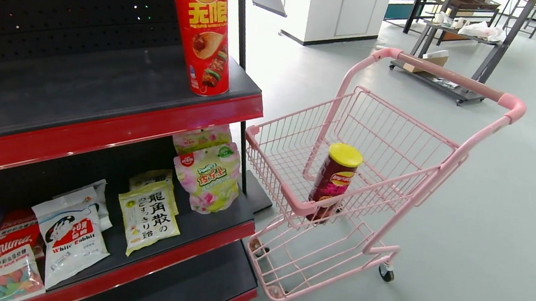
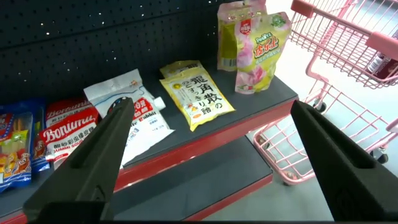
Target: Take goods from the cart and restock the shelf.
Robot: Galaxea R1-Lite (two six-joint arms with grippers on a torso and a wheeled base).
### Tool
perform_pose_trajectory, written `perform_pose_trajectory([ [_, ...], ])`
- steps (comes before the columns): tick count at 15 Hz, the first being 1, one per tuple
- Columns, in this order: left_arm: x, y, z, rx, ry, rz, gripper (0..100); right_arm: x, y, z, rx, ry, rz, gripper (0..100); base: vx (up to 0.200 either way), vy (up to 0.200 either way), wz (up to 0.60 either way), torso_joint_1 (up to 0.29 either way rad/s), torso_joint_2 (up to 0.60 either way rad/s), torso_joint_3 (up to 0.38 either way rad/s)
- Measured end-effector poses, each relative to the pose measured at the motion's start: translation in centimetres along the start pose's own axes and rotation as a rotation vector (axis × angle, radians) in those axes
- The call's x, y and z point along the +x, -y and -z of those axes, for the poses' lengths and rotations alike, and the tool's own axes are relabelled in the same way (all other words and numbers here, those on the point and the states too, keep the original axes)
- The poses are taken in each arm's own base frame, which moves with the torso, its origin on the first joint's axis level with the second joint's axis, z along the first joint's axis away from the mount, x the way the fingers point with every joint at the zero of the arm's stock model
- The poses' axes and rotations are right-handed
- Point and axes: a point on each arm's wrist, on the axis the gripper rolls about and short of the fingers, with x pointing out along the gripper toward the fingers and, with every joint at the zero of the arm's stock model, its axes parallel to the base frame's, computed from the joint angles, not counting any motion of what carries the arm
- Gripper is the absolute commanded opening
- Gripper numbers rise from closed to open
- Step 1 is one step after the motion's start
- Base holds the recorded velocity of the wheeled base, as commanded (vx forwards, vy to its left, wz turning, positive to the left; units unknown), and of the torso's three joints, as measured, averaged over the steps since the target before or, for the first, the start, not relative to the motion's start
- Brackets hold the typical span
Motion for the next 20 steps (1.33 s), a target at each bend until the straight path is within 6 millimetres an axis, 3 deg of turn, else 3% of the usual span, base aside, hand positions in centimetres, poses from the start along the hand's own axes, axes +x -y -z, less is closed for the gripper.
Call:
perform_pose_trajectory([
  [1,0.0,0.0,0.0,0.001,0.0,0.0,100,3.1,0.0,-1.5,0.01,-0.025,-0.044,100,0.0,0.0,0.0,0.0,0.0,0.0],
  [3,0.0,0.0,0.0,0.0,0.001,0.0,100,8.8,-0.2,-2.2,0.023,-0.061,-0.111,100,0.0,0.0,0.0,0.0,0.0,0.0],
  [5,0.0,0.0,0.0,0.0,0.001,0.0,100,15.1,-0.8,-0.8,0.033,-0.093,-0.187,100,0.0,0.0,0.0,0.0,0.0,0.0],
  [8,0.0,0.0,0.0,0.0,0.001,0.0,100,20.9,-2.2,3.1,0.04,-0.196,-0.272,100,0.0,0.0,0.0,0.0,0.0,0.0],
  [12,0.0,0.0,0.0,0.0,0.001,0.0,100,25.0,-3.6,6.3,0.04,-0.281,-0.321,100,0.0,0.0,0.0,0.0,0.0,0.0],
  [20,0.0,0.0,0.0,-0.001,0.001,0.0,100,28.3,-5.4,9.1,0.036,-0.356,-0.363,100,0.0,0.0,0.0,0.0,0.0,0.0],
])
